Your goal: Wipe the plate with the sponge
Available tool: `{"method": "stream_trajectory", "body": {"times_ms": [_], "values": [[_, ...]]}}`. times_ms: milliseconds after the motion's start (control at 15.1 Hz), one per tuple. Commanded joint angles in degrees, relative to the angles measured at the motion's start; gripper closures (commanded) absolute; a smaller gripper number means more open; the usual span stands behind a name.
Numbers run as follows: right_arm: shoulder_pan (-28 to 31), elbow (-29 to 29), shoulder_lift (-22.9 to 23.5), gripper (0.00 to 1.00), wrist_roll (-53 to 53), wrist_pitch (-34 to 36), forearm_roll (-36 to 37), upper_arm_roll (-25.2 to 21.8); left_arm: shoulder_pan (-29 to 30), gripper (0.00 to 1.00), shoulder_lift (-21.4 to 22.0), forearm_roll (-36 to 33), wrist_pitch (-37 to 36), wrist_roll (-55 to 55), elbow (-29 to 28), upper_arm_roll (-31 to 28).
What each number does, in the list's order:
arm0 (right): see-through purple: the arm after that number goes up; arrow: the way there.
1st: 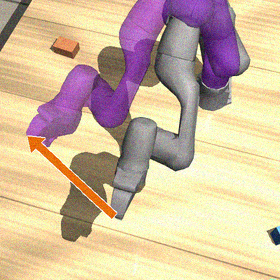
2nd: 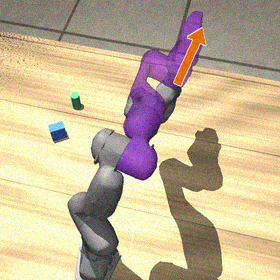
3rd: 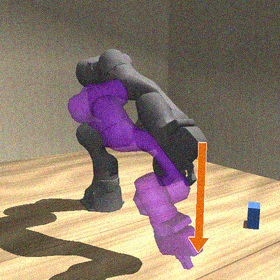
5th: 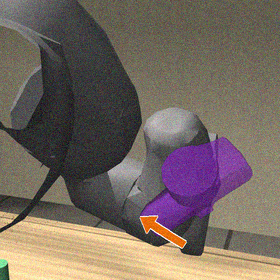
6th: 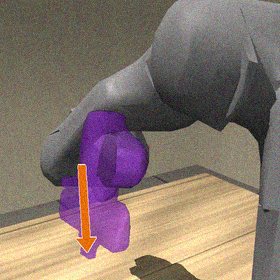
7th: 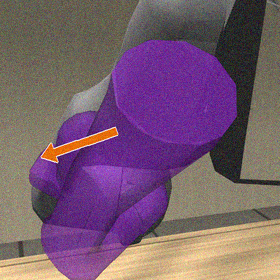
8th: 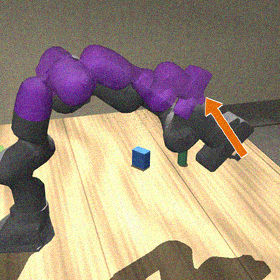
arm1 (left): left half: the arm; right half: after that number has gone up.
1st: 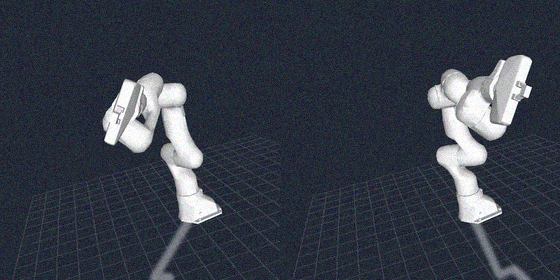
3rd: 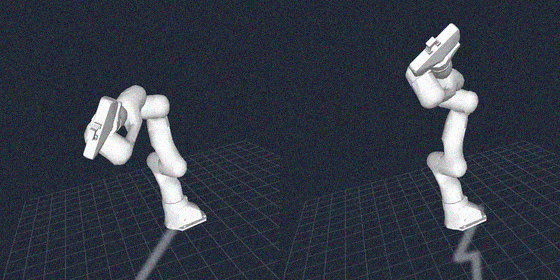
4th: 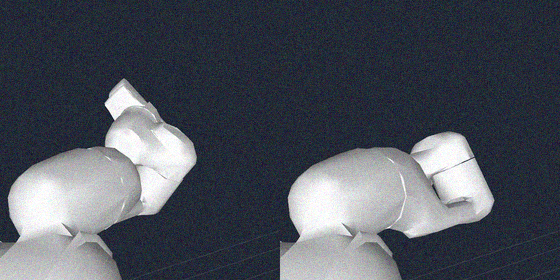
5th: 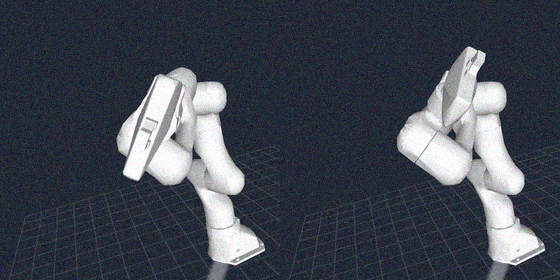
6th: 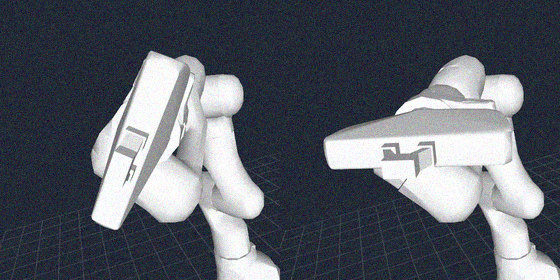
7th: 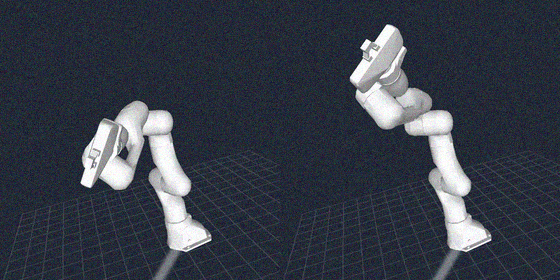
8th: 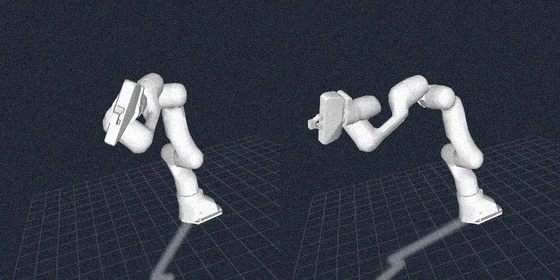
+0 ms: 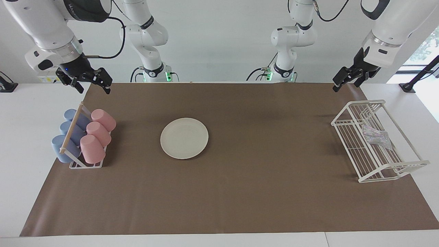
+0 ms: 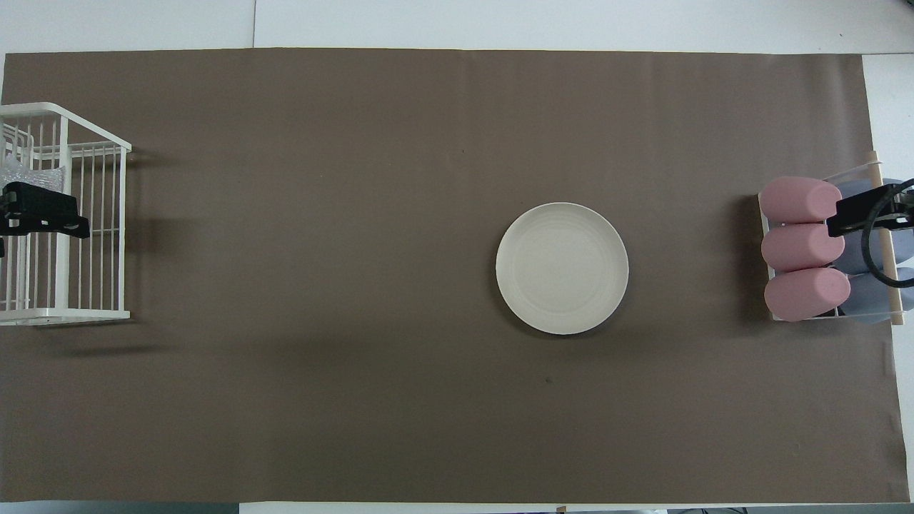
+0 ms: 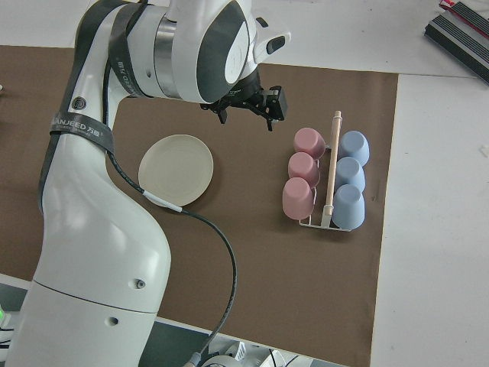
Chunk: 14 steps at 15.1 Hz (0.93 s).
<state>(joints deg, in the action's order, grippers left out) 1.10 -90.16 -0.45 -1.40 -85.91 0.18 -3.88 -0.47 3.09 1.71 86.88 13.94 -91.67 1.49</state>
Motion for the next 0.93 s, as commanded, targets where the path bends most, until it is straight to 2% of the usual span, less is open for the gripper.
{"method": "stream_trajectory", "body": {"times_ms": [0, 199, 397, 596, 728, 861], "values": [[0.48, -1.68, -1.4, 0.0, 0.52, -0.4, -0.36, 0.37, -0.14, 0.0, 0.78, -3.71, 2.85, 1.71, -1.75, 0.09], [0.48, -1.68, -1.4, 0.0, 0.52, -0.49, -0.36, 0.37, -0.84, 0.0, -0.1, -15.12, 7.94, 1.8, -5.53, 0.44], [0.48, -1.68, -1.4, 0.0, 0.52, -0.49, -0.36, 0.37, -3.22, 0.0, -3.96, -25.76, 10.14, 1.8, -5.71, 0.53], [0.48, -1.68, -1.4, 0.0, 0.69, -0.23, -0.36, 0.37, -5.75, 0.0, -10.88, -37.71, 11.9, 5.55, -5.45, 0.53], [0.05, -1.77, -1.48, 0.0, 1.91, 1.09, -0.44, 0.54, -5.85, 0.0, -14.15, -42.39, 14.62, 9.34, -5.54, 0.53], [-2.31, -1.77, -1.57, 0.0, 17.03, 2.14, -0.44, 0.89, -5.42, 0.0, -15.65, -45.73, 16.65, 9.44, -5.62, 0.53]]}}
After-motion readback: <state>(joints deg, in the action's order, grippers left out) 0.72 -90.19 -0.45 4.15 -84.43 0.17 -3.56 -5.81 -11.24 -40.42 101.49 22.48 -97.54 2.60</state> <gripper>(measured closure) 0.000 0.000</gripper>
